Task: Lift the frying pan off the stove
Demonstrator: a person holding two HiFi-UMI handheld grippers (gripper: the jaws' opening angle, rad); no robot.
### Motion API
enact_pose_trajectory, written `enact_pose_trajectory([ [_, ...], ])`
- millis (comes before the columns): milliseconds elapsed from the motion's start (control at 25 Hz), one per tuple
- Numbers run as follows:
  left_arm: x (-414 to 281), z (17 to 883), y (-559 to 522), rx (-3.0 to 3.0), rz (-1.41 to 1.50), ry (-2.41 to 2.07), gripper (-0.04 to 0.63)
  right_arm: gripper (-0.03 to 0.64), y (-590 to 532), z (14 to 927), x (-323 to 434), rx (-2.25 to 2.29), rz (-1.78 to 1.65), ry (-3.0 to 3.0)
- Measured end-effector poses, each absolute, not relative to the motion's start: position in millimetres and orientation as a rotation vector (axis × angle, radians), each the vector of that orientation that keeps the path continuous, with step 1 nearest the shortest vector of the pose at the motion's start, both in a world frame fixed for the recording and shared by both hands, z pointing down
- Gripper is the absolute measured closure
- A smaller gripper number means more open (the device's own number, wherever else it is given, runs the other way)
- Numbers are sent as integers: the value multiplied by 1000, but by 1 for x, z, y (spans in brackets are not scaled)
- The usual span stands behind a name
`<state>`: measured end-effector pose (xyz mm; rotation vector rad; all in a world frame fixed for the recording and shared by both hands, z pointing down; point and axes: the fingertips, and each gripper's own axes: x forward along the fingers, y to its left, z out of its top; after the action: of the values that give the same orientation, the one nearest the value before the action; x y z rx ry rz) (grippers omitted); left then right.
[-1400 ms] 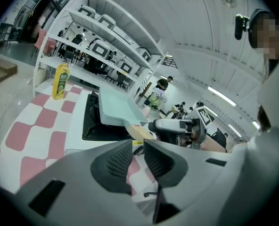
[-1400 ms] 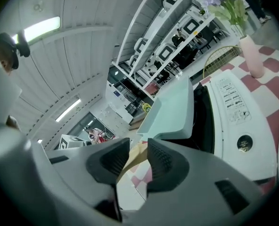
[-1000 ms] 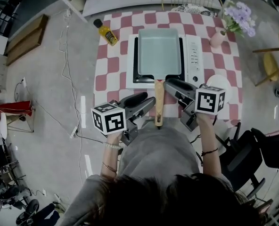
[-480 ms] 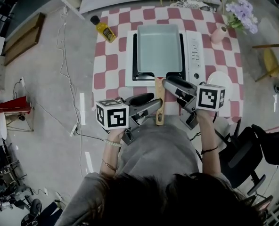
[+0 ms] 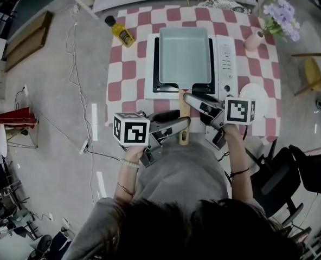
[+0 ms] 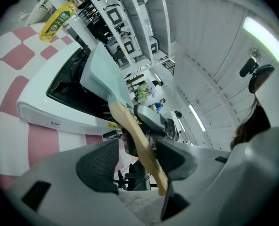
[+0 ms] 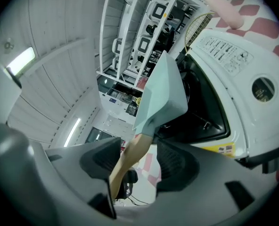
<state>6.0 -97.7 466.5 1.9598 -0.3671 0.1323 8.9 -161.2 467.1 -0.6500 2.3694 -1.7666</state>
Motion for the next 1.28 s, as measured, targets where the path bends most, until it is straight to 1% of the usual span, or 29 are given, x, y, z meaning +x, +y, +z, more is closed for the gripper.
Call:
enact_pose_trajectory([
  [560,11,468,-99,1944,156,-300,347,373,-162,465,-11,-493,-1798,2371],
  [1080,23,470,-91,1885,171,-142,347,374,-162,472,-18,-471,-1857,2367],
  [1280,29,465,-87,1896,194,-84,348,390,-161,470,-21,-440,-1861,2369],
])
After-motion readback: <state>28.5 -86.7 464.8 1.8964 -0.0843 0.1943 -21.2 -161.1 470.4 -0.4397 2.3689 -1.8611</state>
